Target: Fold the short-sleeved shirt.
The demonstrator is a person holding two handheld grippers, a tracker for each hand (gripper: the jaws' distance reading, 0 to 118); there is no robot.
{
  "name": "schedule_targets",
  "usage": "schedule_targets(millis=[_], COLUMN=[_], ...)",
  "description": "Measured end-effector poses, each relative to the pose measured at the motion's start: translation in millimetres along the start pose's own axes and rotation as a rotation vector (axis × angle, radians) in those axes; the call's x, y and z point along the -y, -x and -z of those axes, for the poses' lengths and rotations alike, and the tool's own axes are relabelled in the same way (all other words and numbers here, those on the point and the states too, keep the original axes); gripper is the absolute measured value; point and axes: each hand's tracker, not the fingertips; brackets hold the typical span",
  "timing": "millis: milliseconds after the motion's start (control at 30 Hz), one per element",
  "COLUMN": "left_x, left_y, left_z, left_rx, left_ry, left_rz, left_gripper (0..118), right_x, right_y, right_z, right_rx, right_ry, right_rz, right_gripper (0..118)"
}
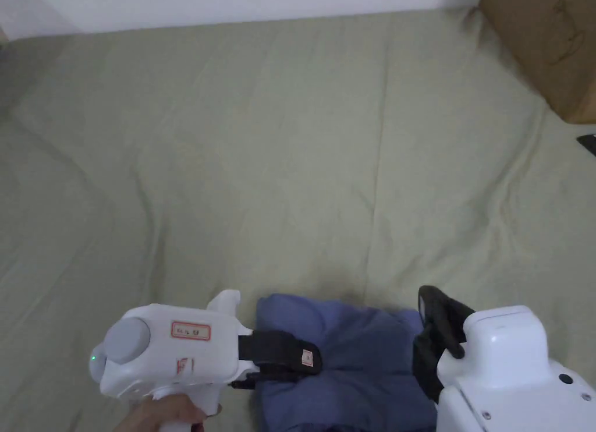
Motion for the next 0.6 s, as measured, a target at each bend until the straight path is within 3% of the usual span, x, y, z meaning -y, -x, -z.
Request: schedule_targets(millis=[167,433,600], left_x=[1,-11,-40], left_y=[7,78,127], left_z=[-66,-207,-284], left_rx=[-0.094,-0.349,-0.623], left_ry=[-0.061,-0.149,-0.184], left_rz=[0.055,-0.004,0.008], left_gripper=[22,22,22], right_x=[-34,-44,-47], right_y=[9,30,44], right_z=[-33,-30,-21], right_rx=[0.049,0.050,0.068], right_ry=[-0.128,-0.121,-0.081], right_rz=[-0.017,-0.014,-0.081], right_gripper=[0,0,0])
